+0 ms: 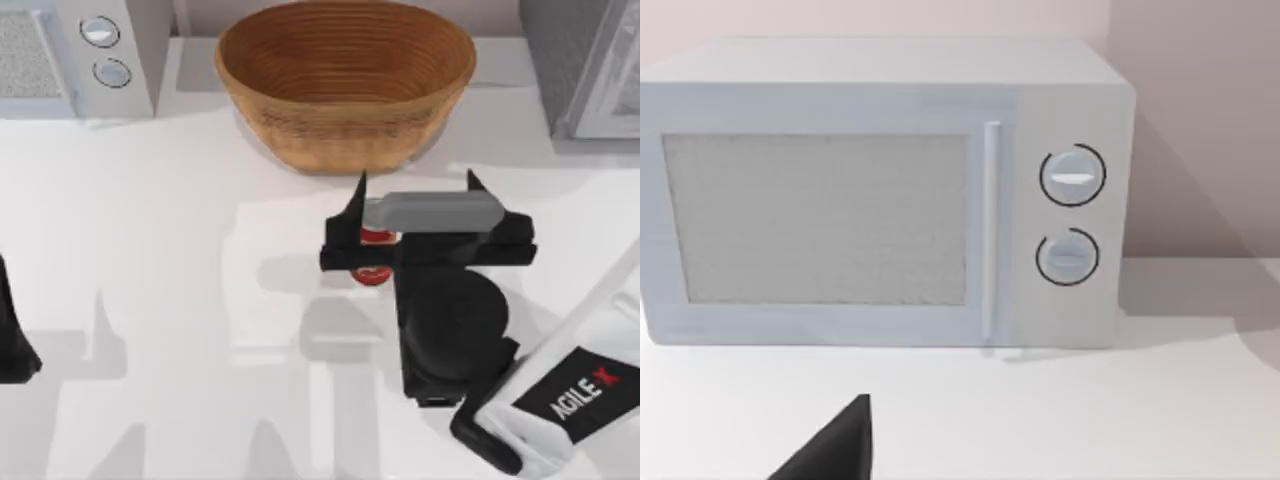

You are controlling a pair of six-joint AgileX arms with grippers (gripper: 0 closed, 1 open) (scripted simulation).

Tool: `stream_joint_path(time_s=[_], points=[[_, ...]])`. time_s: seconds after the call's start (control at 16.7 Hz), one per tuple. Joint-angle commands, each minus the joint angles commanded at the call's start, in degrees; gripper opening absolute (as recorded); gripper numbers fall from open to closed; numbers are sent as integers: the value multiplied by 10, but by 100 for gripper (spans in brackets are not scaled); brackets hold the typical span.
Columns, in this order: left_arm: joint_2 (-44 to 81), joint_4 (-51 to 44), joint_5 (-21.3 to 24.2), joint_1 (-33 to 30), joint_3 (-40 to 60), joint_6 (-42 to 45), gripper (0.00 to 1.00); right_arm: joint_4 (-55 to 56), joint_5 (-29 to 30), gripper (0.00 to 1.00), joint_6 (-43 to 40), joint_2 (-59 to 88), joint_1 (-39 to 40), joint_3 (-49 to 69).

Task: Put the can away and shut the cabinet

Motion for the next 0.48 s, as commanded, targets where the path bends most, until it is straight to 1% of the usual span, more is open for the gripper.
stream_joint_path(time_s=[0.24,0.48], points=[[0,0,0,0,0,0,100,92,62,100,4,147,54,43],[0,0,0,0,0,0,100,136,92,100,6,216,78,63]])
